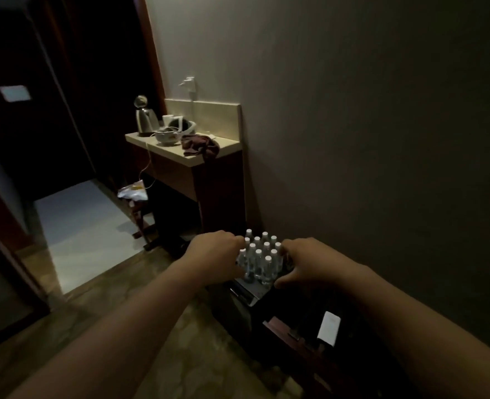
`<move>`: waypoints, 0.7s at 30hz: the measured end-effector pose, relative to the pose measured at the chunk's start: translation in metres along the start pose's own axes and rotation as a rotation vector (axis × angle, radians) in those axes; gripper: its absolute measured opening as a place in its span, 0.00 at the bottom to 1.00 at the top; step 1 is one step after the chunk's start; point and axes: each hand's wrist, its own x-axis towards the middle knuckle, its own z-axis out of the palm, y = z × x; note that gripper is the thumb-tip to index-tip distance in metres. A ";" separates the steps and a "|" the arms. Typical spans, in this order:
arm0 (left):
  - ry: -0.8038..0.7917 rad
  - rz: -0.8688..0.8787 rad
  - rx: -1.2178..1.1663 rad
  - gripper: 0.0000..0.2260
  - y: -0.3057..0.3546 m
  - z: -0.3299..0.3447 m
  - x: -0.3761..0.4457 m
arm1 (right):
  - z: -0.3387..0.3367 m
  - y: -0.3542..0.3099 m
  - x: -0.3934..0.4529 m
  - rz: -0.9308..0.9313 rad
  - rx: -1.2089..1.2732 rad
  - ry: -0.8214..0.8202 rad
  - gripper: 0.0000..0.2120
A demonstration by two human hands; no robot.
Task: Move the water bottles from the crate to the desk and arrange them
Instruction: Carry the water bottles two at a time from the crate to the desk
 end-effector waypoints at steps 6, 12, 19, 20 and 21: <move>-0.013 0.094 0.069 0.20 -0.069 0.050 0.129 | 0.016 0.044 0.130 0.079 -0.051 0.016 0.25; -0.009 0.131 0.020 0.15 -0.130 0.085 0.257 | 0.023 0.095 0.256 0.154 -0.085 -0.023 0.19; -0.054 0.204 -0.058 0.13 -0.176 0.153 0.358 | 0.053 0.132 0.349 0.243 -0.076 -0.096 0.18; -0.064 0.224 -0.064 0.13 -0.182 0.168 0.371 | 0.062 0.138 0.361 0.267 -0.068 -0.104 0.18; -0.078 0.246 -0.068 0.12 -0.187 0.183 0.384 | 0.071 0.143 0.371 0.291 -0.063 -0.111 0.19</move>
